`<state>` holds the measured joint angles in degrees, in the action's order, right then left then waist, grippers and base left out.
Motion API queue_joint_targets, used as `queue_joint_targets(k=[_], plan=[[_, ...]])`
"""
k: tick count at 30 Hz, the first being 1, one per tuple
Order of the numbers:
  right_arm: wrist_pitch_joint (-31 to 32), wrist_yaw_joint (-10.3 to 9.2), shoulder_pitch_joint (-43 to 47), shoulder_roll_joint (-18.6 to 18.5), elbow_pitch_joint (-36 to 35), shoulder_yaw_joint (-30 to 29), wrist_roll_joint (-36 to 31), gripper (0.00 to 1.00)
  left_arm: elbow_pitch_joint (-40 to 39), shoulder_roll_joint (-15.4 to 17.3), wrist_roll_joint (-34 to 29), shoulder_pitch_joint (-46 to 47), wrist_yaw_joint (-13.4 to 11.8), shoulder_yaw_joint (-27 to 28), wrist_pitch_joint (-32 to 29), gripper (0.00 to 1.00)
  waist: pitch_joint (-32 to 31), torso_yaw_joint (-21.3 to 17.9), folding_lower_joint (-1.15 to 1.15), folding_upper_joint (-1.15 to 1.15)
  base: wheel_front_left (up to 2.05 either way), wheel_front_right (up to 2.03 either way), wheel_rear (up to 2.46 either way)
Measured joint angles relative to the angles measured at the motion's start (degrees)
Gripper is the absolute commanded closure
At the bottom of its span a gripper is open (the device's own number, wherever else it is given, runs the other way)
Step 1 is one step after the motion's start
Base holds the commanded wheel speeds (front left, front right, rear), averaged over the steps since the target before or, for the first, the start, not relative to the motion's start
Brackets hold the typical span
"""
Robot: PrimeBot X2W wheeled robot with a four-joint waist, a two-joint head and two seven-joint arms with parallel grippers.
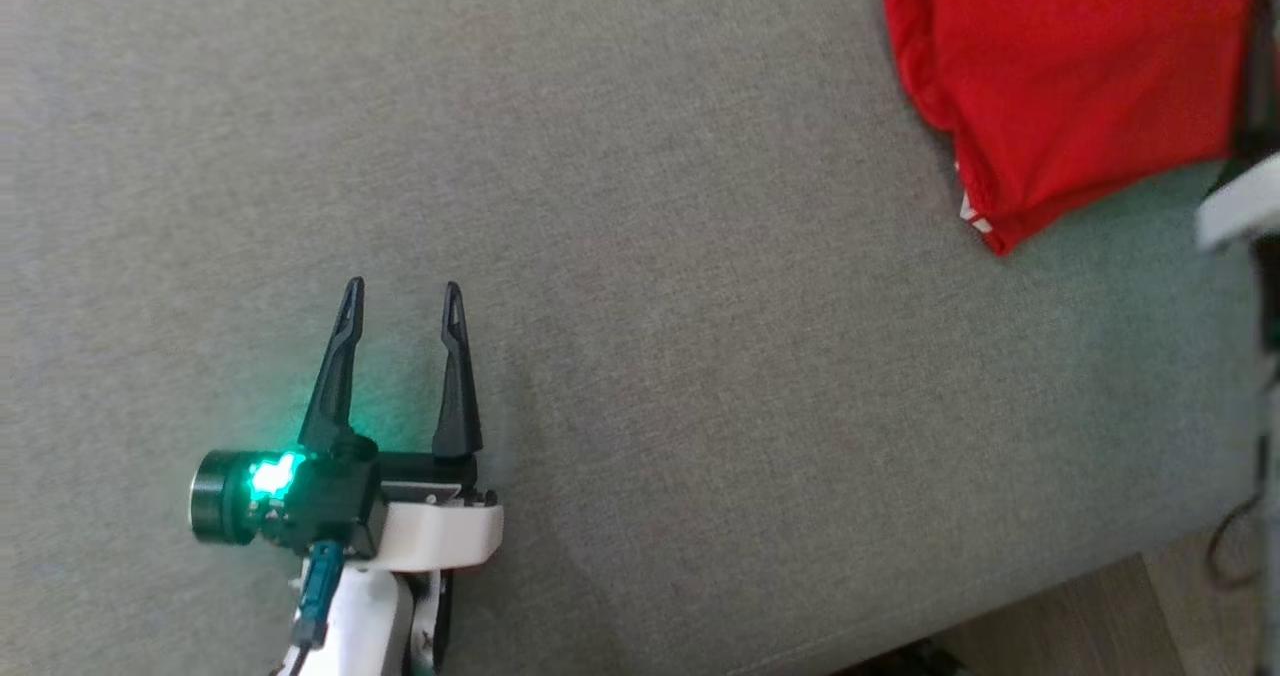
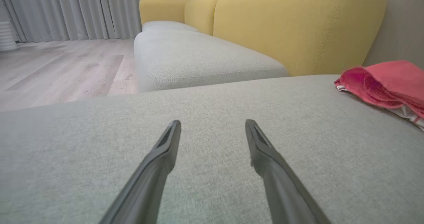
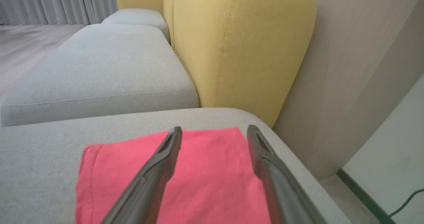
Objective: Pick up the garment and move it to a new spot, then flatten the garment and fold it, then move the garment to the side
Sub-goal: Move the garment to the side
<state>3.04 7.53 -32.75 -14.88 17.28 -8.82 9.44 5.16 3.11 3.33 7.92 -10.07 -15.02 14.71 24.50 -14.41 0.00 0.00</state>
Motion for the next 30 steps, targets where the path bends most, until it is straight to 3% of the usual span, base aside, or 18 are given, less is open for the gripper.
queue_joint_targets(k=[6,13,17,19,25,30], plan=[[-2.27,0.00,8.71,3.85,0.46,3.20,1.18,0.00,-0.07,-0.02,2.44,-0.30,-0.35,0.11,0.00,0.00,-3.83,1.98,-0.01,0.00,0.00,0.00,0.00],[-11.95,0.00,18.45,5.90,6.19,19.57,8.27,0.00,0.07,-0.04,6.02,-4.59,-1.67,-0.29,0.00,0.00,-10.40,5.05,-0.01,0.00,0.00,0.00,0.00],[-16.74,0.00,21.18,5.36,8.93,23.86,8.64,0.00,0.47,-0.03,6.17,-7.35,-3.05,0.02,0.00,0.00,-14.40,7.08,-0.02,0.00,0.00,0.00,0.00],[-17.24,0.00,21.88,5.60,8.95,24.20,7.51,0.00,0.53,-0.04,6.19,-8.53,-3.04,0.15,0.00,0.00,-16.34,8.08,-0.02,0.00,0.00,0.00,0.00],[-17.40,0.00,28.13,8.13,-0.53,21.87,1.79,0.00,-0.74,-0.03,6.19,-13.88,-1.60,1.35,0.00,0.00,-22.24,10.41,-0.02,0.00,0.00,0.00,0.00],[-17.41,0.00,35.16,9.33,-2.54,19.84,-0.36,0.00,-2.58,-0.02,6.19,-16.61,0.04,1.97,0.00,0.00,-25.11,12.79,-0.02,0.00,0.00,0.00,0.00]])
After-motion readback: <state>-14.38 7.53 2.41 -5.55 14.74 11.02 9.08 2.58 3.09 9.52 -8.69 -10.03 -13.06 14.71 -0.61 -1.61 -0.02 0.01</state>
